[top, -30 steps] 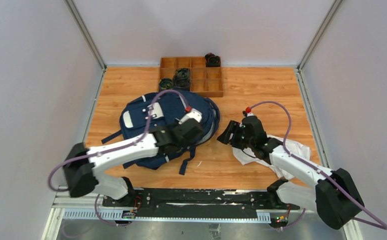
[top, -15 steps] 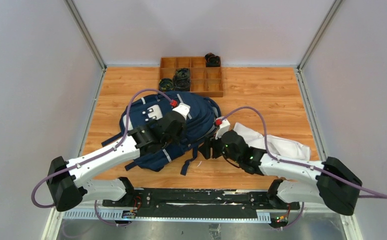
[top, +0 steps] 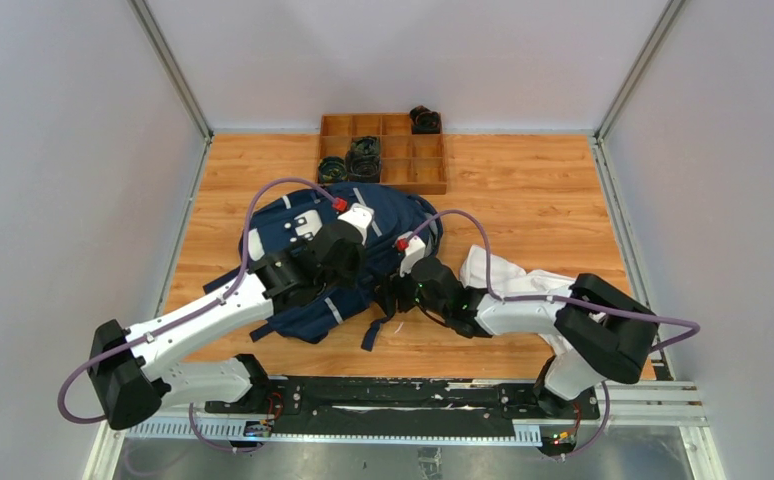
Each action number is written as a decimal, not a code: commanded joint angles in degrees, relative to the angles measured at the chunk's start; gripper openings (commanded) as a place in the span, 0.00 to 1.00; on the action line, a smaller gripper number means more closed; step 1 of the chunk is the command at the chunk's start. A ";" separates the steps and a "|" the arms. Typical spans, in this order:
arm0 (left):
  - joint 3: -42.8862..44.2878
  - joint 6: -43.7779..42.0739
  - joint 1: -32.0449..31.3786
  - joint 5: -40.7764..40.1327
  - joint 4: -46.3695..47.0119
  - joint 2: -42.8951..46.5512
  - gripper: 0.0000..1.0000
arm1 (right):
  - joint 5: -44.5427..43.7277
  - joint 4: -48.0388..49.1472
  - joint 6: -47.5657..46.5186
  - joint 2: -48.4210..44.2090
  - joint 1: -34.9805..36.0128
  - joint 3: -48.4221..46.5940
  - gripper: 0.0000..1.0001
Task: Pack the student bag
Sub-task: Zip the student bag at the center of the board.
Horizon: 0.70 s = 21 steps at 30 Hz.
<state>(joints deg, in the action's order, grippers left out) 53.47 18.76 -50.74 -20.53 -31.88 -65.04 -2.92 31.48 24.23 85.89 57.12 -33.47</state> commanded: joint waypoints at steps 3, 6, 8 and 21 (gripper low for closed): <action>0.49 2.57 0.39 0.57 7.12 3.25 0.00 | 1.82 5.30 0.03 2.73 1.76 -3.17 0.60; 0.28 2.55 0.47 1.12 7.50 3.20 0.00 | 0.09 4.33 0.35 4.06 2.35 -4.38 0.55; 0.15 2.59 0.47 1.51 8.02 3.33 0.00 | -2.68 3.37 1.20 5.28 2.50 -5.01 0.49; -1.43 3.03 0.73 0.73 8.14 3.61 0.00 | -8.59 0.46 2.04 3.08 2.48 -3.09 0.00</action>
<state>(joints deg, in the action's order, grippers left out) 52.01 19.35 -50.37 -19.66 -30.44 -64.14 -6.79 33.39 26.17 91.70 59.40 -37.34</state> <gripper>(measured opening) 0.049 0.037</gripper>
